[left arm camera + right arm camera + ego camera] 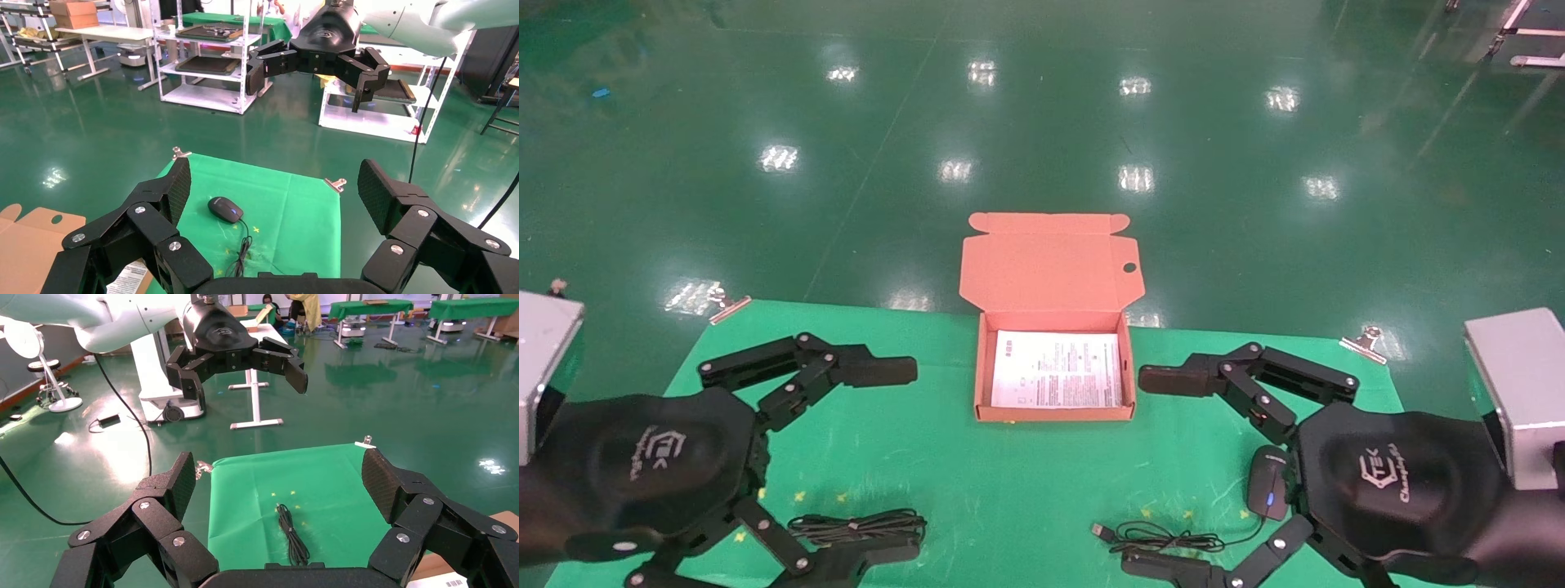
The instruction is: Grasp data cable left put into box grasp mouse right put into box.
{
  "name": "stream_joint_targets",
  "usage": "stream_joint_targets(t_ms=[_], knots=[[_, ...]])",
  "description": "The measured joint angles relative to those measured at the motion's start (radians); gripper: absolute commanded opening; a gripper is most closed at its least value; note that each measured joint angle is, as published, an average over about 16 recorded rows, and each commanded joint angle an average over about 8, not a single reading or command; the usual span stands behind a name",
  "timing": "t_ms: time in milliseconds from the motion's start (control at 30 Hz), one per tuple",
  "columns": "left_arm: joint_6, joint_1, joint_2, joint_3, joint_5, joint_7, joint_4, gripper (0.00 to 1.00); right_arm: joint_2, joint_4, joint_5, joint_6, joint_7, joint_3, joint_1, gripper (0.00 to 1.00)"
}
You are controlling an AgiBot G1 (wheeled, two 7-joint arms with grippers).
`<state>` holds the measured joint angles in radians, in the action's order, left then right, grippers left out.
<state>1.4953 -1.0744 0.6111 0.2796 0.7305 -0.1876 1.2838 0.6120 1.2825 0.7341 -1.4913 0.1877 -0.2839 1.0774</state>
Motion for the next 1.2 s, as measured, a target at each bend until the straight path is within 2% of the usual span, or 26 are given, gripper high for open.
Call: stream_joint_targets(t_ms=[567,733,933,1200], knots=[[-0.001,-0.002,0.001,0.002,0.004,0.001,-0.001,1.0,-0.001,0.0,0.003,0.0,-0.001,0.0,0.0,1.0],[0.003,-0.021,0.002,0.017,0.036,-0.007,-0.001,1.0,-0.009,0.01,0.04,0.001,-0.015,-0.007,0.013,1.0],[0.022,-0.087,0.01,0.069,0.141,-0.038,-0.003,1.0,-0.017,0.032,0.171,-0.003,-0.071,-0.038,0.068,1.0],[0.057,-0.236,0.053,0.199,0.388,-0.095,-0.024,1.0,0.009,0.064,0.485,-0.014,-0.228,-0.129,0.206,1.0]])
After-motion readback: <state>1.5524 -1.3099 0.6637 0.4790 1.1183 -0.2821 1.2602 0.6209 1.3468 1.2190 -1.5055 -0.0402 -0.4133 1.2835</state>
